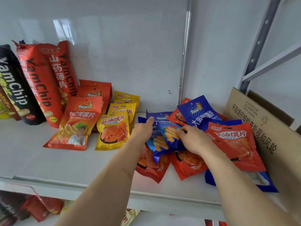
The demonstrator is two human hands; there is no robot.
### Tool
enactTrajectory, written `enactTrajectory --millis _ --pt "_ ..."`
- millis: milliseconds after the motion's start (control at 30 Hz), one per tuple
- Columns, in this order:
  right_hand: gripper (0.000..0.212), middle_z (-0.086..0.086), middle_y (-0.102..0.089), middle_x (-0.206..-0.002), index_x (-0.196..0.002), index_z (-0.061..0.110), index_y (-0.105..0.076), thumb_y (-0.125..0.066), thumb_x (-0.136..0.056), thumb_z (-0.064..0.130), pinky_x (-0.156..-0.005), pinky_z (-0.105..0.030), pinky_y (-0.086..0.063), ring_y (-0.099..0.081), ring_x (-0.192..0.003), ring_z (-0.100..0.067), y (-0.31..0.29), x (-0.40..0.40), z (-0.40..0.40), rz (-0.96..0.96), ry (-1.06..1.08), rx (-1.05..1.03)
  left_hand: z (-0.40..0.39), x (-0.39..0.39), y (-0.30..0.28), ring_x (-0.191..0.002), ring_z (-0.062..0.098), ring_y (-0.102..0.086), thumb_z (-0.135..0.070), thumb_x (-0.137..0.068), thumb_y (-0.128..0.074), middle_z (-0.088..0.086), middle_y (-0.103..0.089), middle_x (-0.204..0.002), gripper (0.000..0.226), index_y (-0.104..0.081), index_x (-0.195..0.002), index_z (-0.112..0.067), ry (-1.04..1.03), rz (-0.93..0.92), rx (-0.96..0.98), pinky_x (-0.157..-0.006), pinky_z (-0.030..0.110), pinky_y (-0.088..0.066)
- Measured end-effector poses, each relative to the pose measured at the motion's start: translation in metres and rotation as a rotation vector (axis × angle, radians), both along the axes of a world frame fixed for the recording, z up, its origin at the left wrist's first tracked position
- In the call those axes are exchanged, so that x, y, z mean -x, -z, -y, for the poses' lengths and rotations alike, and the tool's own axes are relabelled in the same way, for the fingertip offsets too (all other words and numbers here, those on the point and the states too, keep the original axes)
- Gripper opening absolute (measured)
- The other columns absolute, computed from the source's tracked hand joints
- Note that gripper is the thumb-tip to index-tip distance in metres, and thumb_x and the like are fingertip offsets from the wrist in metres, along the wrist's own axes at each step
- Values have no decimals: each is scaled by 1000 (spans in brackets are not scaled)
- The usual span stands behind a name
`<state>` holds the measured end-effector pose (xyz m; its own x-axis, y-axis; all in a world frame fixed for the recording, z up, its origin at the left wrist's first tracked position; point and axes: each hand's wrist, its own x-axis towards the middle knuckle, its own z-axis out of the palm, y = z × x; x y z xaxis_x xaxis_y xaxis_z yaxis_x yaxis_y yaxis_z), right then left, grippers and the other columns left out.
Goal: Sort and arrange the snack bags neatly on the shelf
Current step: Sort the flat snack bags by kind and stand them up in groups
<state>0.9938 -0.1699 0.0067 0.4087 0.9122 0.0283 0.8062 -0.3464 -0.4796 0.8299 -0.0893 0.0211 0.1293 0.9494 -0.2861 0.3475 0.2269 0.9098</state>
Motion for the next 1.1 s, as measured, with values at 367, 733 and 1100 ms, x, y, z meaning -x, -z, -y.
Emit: enactTrajectory --millis 367,733,1100 --pt "41 -3 -58 -117 -117 25 -60 -34 -100 50 -92 -47 -48 -55 -109 -28 10 11 4 -20 16 -138 -13 -13 12 -88 31 -75 -39 -71 -84 12 -77 -97 53 -63 -109 -10 -20 401 237 -84 54 -60" --pt "43 2 -62 -119 -124 22 -59 -35 -101 50 -81 -27 -39 -57 -110 -17 -2 20 16 -213 -7 -272 -21 -8 6 -75 31 -64 -5 -88 -61 19 -66 -92 7 -57 -93 -3 -48 454 237 -74 44 -58" --pt "46 -6 -62 -114 -118 13 -59 -56 -93 51 -71 -33 -44 -60 -104 -26 -20 -21 -42 172 165 -244 -43 14 13 -99 38 -72 0 -92 -62 21 -73 -109 29 -59 -121 -2 -41 654 210 -92 55 -56"
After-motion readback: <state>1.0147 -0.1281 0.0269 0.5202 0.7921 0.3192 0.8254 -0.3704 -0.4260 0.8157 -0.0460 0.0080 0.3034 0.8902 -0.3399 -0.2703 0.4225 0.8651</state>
